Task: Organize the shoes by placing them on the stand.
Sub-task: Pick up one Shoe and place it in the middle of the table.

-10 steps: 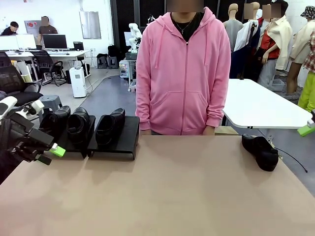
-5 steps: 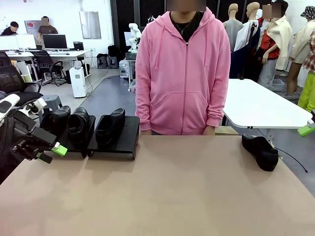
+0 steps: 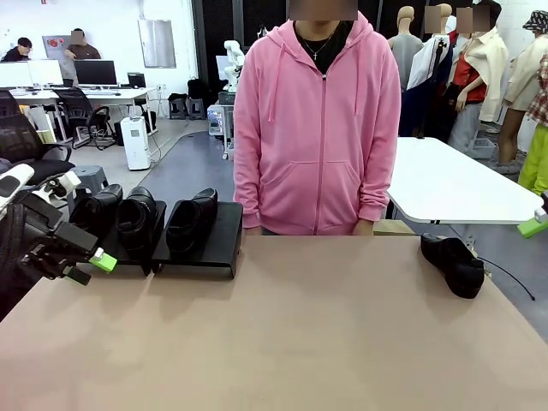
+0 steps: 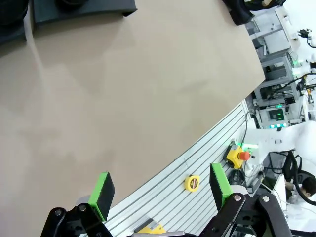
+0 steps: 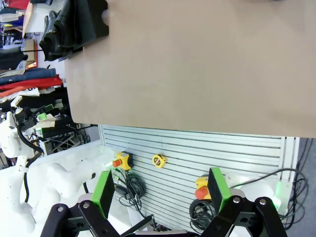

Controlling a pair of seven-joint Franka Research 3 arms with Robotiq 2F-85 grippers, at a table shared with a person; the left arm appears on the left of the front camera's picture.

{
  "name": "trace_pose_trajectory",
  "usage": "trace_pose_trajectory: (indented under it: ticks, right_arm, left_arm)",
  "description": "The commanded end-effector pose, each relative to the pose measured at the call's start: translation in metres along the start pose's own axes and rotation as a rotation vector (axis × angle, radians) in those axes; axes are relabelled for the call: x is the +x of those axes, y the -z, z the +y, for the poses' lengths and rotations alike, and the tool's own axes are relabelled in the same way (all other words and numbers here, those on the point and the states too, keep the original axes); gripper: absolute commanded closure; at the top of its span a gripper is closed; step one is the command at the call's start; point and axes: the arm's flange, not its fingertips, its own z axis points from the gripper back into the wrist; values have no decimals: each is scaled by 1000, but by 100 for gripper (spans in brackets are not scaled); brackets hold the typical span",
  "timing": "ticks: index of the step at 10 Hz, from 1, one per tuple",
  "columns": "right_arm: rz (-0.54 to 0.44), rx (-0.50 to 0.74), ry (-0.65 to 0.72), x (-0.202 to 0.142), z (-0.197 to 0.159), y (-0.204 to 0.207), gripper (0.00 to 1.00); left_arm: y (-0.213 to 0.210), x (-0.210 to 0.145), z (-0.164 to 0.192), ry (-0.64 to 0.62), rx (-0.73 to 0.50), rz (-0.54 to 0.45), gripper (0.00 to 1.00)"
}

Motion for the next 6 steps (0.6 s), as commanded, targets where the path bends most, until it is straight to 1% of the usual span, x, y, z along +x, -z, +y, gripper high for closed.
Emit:
trace_pose_trajectory:
  ticks: [1, 2, 3, 4, 5, 6]
  right_arm:
    - [3, 0, -24, 1, -2, -3, 0]
    - [0, 0, 0, 0, 0, 0, 0]
    - [60, -210, -65, 35, 23, 18, 0]
    - [123, -365, -115, 82, 34, 37, 0]
    - [128, -502, -121, 121, 36, 56, 0]
    - [157, -573, -179, 157, 30, 81, 0]
  left_arm:
    - [0, 2, 2, 16, -26, -9, 0]
    - [0, 2, 2, 16, -26, -9, 0]
    - [0, 2, 2, 16, -26, -9, 0]
    - [0, 2, 2, 16, -26, -9, 0]
    - [0, 2, 2, 16, -26, -9, 0]
    - [0, 2, 2, 16, -26, -9, 0]
